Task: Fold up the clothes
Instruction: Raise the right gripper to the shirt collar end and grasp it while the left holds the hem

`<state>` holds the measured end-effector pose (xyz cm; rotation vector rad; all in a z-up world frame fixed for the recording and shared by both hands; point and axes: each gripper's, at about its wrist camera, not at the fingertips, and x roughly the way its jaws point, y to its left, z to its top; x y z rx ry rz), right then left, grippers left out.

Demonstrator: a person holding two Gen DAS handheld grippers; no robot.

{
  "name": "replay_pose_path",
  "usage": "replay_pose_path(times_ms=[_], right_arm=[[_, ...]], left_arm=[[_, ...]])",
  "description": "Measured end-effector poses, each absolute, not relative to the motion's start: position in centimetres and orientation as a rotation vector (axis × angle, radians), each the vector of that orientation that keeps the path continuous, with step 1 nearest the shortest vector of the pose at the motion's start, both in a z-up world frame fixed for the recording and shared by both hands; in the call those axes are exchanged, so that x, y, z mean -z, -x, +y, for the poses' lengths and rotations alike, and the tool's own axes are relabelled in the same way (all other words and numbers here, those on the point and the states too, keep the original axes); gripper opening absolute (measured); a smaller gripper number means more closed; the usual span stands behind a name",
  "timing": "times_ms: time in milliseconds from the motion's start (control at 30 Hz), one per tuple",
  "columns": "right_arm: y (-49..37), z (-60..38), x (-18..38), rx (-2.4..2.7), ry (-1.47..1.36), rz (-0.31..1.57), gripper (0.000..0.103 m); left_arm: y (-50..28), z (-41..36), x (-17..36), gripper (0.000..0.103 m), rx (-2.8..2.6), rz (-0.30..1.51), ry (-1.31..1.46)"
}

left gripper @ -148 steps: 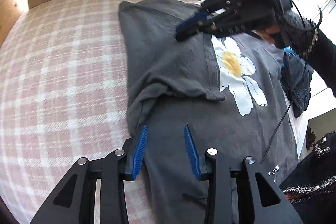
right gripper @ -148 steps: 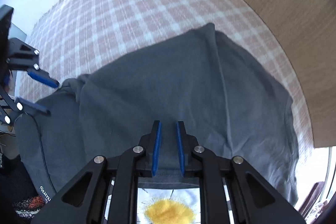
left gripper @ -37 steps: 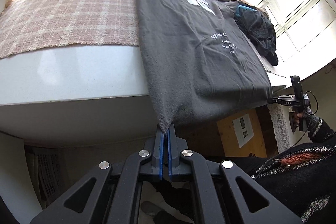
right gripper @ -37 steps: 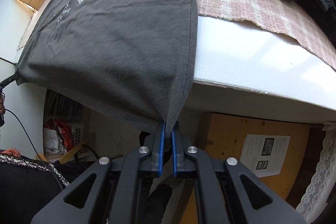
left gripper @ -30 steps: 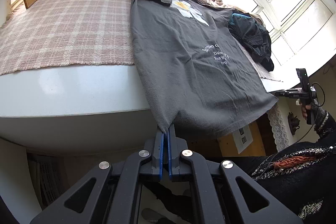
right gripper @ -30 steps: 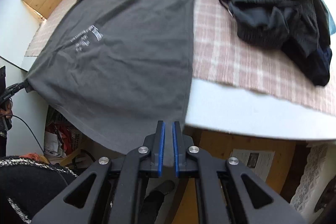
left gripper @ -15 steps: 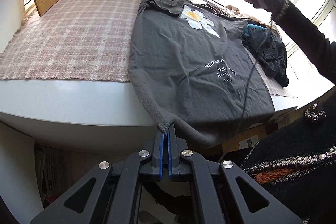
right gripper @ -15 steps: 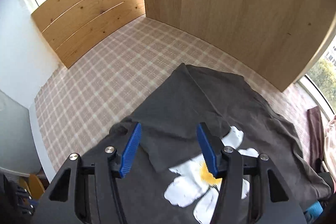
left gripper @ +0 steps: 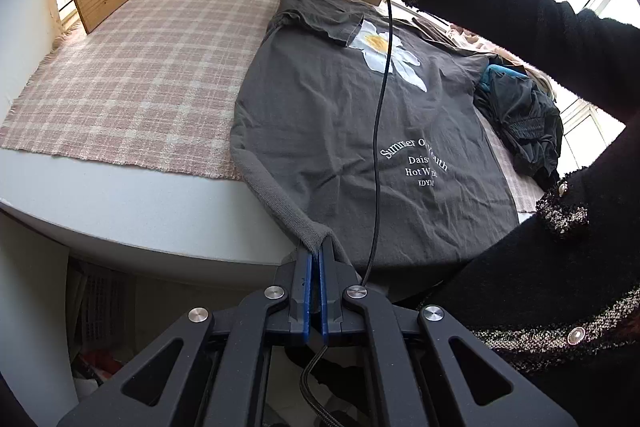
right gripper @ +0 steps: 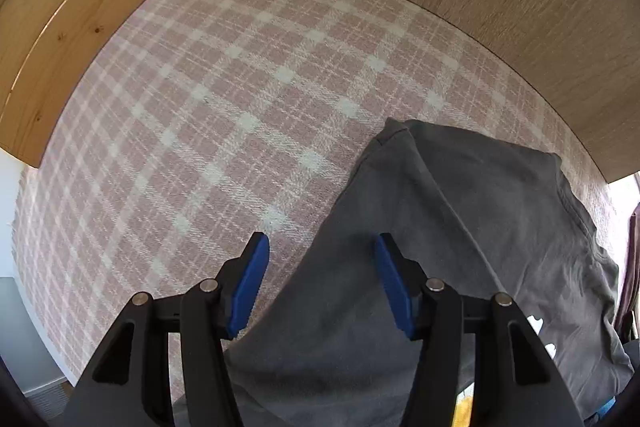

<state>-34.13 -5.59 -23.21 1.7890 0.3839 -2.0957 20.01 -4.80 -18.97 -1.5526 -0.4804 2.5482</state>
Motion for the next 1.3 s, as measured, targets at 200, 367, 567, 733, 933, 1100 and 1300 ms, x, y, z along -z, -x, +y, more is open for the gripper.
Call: replay_pose_path(times_ms=[200, 367, 567, 733, 933, 1100, 1300], right_arm=[[32.8, -5.2, 23.8, 2.107, -1.678, 0.49, 0.014], [33.4, -1.7, 23.7, 2.043, -1.696, 0.209, 0.006], [32.4, 2.1, 21.8, 2.04, -1.635, 0.025, 0.006], [31.0, 6.0, 19.9, 2.08, -1.58, -0.041, 0.006], [31.7, 11.7, 17.9, 2.183, -1.579, -0.109, 0.006], [30.7, 16.4, 19.4, 2.209, -1.645, -0.099, 0.006], [29.1, 18.1, 20.2, 2.267, -1.638, 0.008, 0.01]], left_arm=[[-20.4, -5.0, 19.0, 0.002, -2.549, -0.479, 1.555], [-20.6, -4.9, 18.9, 0.002, -2.54, -0.468, 1.553], [-20.8, -3.1, 17.4, 0.002, -2.508, -0.413, 1.526], [-21.3, -0.7, 15.8, 0.002, -2.474, -0.359, 1.488], [-21.6, 2.9, 15.3, 0.002, -2.395, -0.313, 1.453], [-21.6, 5.8, 17.9, 0.003, -2.27, -0.328, 1.47], [-23.2, 6.7, 21.5, 0.005, -2.205, -0.367, 1.579]])
